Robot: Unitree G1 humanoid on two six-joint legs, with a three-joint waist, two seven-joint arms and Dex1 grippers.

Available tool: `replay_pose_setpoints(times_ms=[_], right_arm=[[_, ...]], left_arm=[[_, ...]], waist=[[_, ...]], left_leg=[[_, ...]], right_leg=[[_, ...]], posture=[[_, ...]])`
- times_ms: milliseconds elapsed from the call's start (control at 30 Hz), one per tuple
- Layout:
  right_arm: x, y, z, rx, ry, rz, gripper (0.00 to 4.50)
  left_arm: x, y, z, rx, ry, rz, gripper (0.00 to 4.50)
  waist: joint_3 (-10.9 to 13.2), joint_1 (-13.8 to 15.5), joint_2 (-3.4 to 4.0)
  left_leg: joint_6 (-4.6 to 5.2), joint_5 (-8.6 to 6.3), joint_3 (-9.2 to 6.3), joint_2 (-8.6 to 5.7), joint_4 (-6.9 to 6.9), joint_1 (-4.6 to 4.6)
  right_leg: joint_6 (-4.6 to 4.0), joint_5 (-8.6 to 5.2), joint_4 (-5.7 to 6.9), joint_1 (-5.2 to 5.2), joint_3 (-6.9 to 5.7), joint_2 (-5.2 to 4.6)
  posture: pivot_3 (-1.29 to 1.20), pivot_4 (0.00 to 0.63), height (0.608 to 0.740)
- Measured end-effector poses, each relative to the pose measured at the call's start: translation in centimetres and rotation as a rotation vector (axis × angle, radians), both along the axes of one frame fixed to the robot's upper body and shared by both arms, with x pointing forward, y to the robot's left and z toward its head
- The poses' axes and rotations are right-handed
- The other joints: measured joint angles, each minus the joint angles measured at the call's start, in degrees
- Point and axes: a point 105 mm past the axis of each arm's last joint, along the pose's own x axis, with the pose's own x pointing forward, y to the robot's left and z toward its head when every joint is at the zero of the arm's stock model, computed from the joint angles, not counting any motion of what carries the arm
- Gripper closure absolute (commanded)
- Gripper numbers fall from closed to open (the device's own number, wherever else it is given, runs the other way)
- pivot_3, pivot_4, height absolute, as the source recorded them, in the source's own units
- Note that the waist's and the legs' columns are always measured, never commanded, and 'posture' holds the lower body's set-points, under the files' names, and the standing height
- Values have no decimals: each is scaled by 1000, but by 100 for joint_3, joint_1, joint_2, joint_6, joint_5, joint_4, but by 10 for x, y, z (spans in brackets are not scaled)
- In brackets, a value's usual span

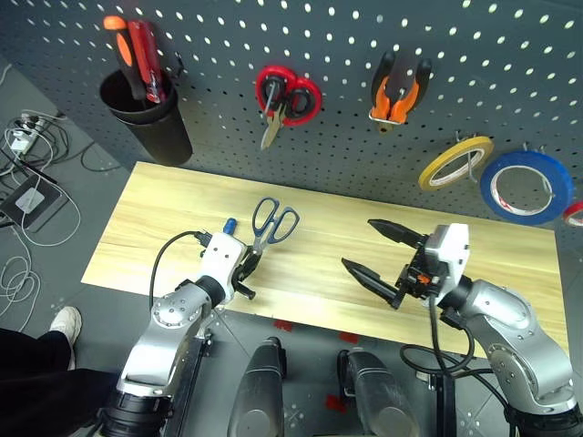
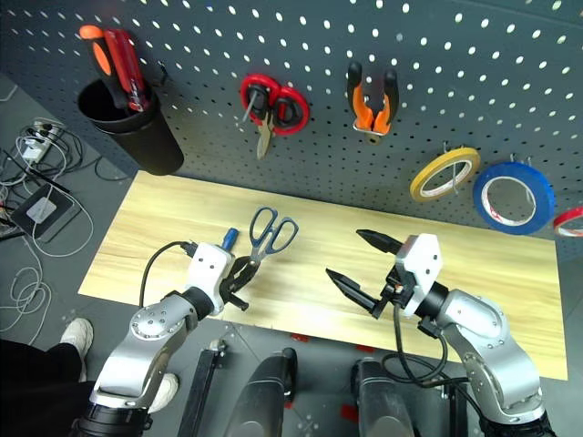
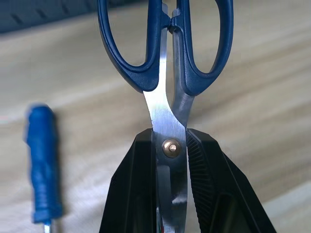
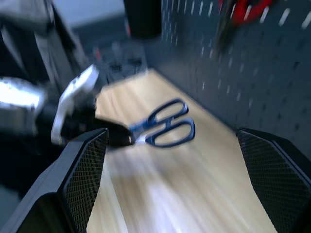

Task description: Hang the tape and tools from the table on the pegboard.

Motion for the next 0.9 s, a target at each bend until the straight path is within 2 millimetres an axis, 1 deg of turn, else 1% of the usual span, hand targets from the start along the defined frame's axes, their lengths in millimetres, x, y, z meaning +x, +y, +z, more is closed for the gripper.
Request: replay_pose_setpoints(times_ms=[100,133,233,333,433,567,700,800,900], right_arm=[[-4,-3,11,67,-47,7,0],[-5,-5,14,83,-55,10,0],[-10,-8,18,113,-61,17,0],[-14,-9,26,126,-89,29,0],[-13,-7,35,140,-120,40,0],[-10,-4,44,152,-151,39,0],[-10,3,45,157,-149,58,0],[-8,4,47,157,-159,53,0],[-4,4,46,154,-157,38,0]], left_arm=[[-2,-6,12,-34,-82,-6,3900],[-4,-8,18,-49,-110,-13,3900],[-11,-8,33,-77,-196,-17,3900],[-20,-10,47,-99,-273,-34,3900],[-30,-10,52,-117,-309,-36,3900],[-34,-7,52,-141,-318,-19,3900],[-30,-7,59,-153,-345,-13,3900],[-19,-10,72,-159,-388,-30,3900],[-4,-12,76,-176,-377,-39,3900]], waist=[[-233,-5,-11],[-301,-6,-10],[-478,-5,-8],[-645,-4,-2],[-788,-4,8],[-919,16,14],[-1013,68,17],[-1071,125,17],[-1120,139,17]], left_leg=[[0,0,-2,1,-5,0],[0,0,-2,2,-7,0],[-1,0,-4,6,-10,6],[-1,0,-8,6,-12,13],[-1,0,-8,5,-12,18],[-1,0,-15,4,-10,18],[0,0,-18,-4,-6,19],[0,0,-17,-6,-3,21],[0,0,-15,-11,-3,24]], right_leg=[[0,0,-6,1,-28,-7],[0,0,-9,3,-39,-10],[0,0,-11,11,-76,-16],[0,0,-13,22,-88,-17],[0,0,-18,29,-86,-17],[0,0,-16,33,-84,-14],[0,0,-13,38,-81,-12],[0,0,-11,41,-81,-7],[0,0,-7,43,-81,-2]], posture=[[1,198,740],[2,179,740],[3,152,740],[8,142,740],[22,133,740],[36,122,740],[44,119,740],[38,119,740],[33,120,740]])
